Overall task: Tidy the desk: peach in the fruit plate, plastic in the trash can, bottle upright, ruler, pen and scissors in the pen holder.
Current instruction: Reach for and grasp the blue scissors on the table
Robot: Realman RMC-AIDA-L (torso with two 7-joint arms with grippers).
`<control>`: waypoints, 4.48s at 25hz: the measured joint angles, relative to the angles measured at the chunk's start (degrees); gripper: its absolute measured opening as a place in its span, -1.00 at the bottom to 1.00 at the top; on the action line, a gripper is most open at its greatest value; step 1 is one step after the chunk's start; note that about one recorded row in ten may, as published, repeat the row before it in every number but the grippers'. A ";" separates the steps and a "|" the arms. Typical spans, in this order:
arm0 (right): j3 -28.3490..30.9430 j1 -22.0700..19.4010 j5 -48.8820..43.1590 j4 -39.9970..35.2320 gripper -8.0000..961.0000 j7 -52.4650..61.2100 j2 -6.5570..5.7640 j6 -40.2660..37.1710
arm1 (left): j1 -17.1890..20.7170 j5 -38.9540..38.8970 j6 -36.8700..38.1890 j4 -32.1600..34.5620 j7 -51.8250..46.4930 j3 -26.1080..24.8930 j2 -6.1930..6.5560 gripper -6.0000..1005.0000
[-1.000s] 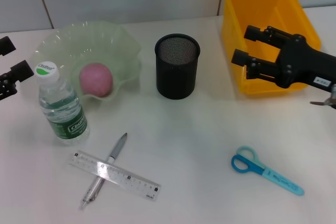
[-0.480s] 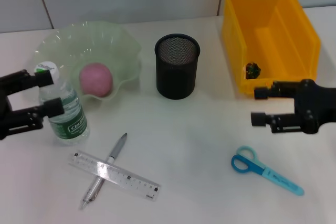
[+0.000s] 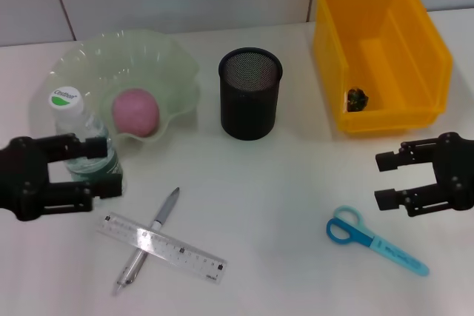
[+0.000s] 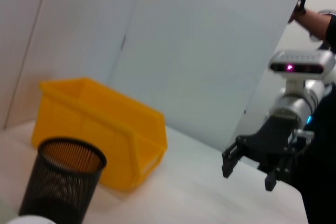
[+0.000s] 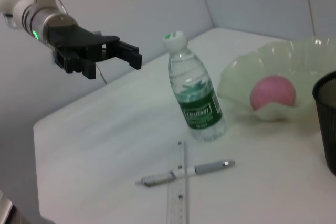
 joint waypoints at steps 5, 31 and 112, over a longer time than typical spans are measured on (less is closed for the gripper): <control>0.08 0.48 -1.46 -0.01 0.55 0.06 -0.36 -0.08 | 0.01 3.23 0.09 5.44 -5.24 1.70 -1.65 0.60; -11.71 5.34 -21.53 -21.73 0.55 20.36 5.14 -2.11 | -0.70 3.16 -0.40 4.62 -7.67 3.99 -1.88 0.59; -54.58 4.00 -36.84 -27.76 0.46 59.06 6.19 11.35 | -2.63 6.74 -3.56 1.38 -0.47 11.63 -1.55 0.58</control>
